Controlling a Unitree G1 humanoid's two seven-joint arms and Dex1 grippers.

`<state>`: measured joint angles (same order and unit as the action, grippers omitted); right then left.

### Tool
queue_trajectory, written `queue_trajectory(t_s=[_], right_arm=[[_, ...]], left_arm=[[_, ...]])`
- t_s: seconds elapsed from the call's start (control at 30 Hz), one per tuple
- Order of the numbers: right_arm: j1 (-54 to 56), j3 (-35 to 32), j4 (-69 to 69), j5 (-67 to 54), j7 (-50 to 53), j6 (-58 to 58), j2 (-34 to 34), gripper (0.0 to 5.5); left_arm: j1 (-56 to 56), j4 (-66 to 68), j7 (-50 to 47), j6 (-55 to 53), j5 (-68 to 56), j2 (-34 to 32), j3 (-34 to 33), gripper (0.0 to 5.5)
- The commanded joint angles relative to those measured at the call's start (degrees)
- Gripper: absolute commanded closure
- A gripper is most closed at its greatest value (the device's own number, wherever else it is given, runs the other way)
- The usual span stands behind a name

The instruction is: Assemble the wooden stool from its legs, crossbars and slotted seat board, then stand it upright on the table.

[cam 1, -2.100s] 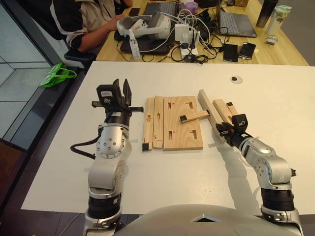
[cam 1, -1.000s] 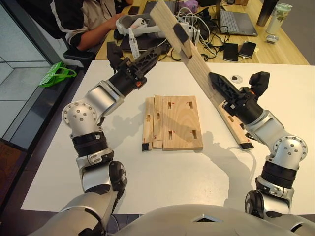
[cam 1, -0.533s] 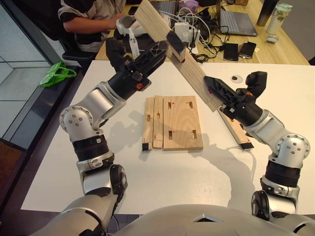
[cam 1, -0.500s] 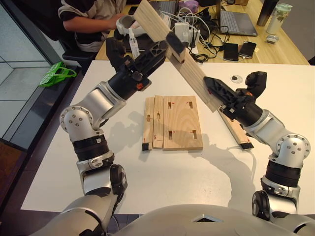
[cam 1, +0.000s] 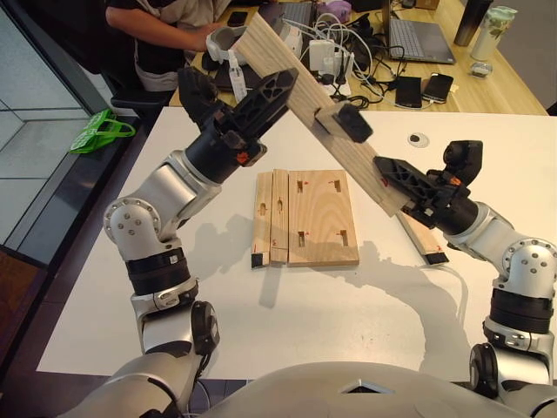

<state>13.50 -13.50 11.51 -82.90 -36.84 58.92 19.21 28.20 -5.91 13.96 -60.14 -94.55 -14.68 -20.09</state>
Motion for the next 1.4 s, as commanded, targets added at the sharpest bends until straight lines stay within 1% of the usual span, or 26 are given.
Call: queue_trajectory(t_s=[0.03,0.07,0.1,0.13,0.27,0.33,0.4,0.53,0.6,0.67,0.77,0.83,0.9,0.97,1.07,1.2,1.3,1.4], right_arm=[[-0.3,1.3,-0.6,4.1,0.5,-1.1,1.4,4.55],[-0.1,1.6,-0.7,6.2,0.9,-2.4,1.5,4.55],[0.1,1.9,-0.8,7.8,1.1,-3.4,1.6,4.18],[0.1,1.9,-0.5,7.9,0.5,-3.7,1.6,4.14],[0.0,1.6,-0.4,9.2,0.3,-5.2,1.4,3.46],[1.1,0.2,-3.2,11.6,3.3,-7.6,0.7,3.09],[2.5,-2.8,-6.5,12.2,7.0,-10.2,-0.1,2.92],[4.0,-7.4,-11.2,14.6,15.6,-14.7,-2.0,2.92],[2.9,-7.3,-11.4,16.9,19.1,-16.0,-3.2,2.92],[1.0,-5.9,-9.6,18.5,20.9,-15.9,-4.7,2.92],[-1.6,-2.5,-6.9,21.4,21.9,-15.2,-6.1,2.92],[-2.9,-0.3,-5.6,23.3,21.9,-14.9,-6.5,2.92],[-3.6,1.0,-4.6,24.7,21.8,-14.8,-6.8,2.92],[-4.4,2.4,-3.5,26.5,21.5,-14.9,-6.7,2.92],[-6.0,5.3,-2.0,29.7,20.3,-14.9,-6.2,2.92],[-7.0,9.2,-1.4,34.1,18.4,-14.4,-4.7,2.92],[-6.7,11.6,-1.7,37.5,16.1,-14.5,-2.6,2.92],[-6.8,13.6,-1.8,40.3,14.5,-14.6,-1.5,2.92]], left_arm=[[0.2,-1.6,0.5,1.1,-2.3,-0.7,1.2,4.45],[0.0,-1.6,0.6,1.4,-2.3,-1.0,1.3,4.46],[-0.2,-1.6,0.7,1.6,-2.5,-1.3,1.3,4.46],[-0.5,-1.7,0.7,1.9,-2.6,-1.5,1.4,4.46],[-1.4,-1.4,0.1,4.1,-1.3,-1.6,1.1,4.46],[-2.0,-0.7,-1.1,6.5,0.6,-1.2,0.2,4.46],[-2.7,0.0,-3.5,10.6,3.3,-0.5,-1.5,4.46],[-3.3,-2.0,-10.9,19.4,12.3,1.0,-2.9,4.50],[-3.8,-5.0,-16.7,24.1,20.3,2.4,-1.6,4.50],[-5.5,-8.3,-21.8,26.8,28.0,4.8,1.5,4.50],[-7.9,-11.7,-25.9,27.7,37.2,7.5,7.8,4.50],[-9.6,-12.4,-27.3,27.9,43.5,8.3,11.9,4.50],[-10.7,-12.9,-27.9,29.1,49.8,8.0,14.4,4.50],[-11.2,-13.8,-28.8,31.1,56.1,7.2,15.4,4.50],[-11.1,-15.1,-28.8,33.1,62.4,7.4,15.6,4.50],[-12.7,-14.4,-26.9,33.8,65.6,9.1,16.7,4.50],[-13.8,-13.7,-26.2,34.1,65.4,11.5,16.1,4.50],[-13.9,-13.1,-25.4,34.2,66.6,12.3,16.1,4.50]])
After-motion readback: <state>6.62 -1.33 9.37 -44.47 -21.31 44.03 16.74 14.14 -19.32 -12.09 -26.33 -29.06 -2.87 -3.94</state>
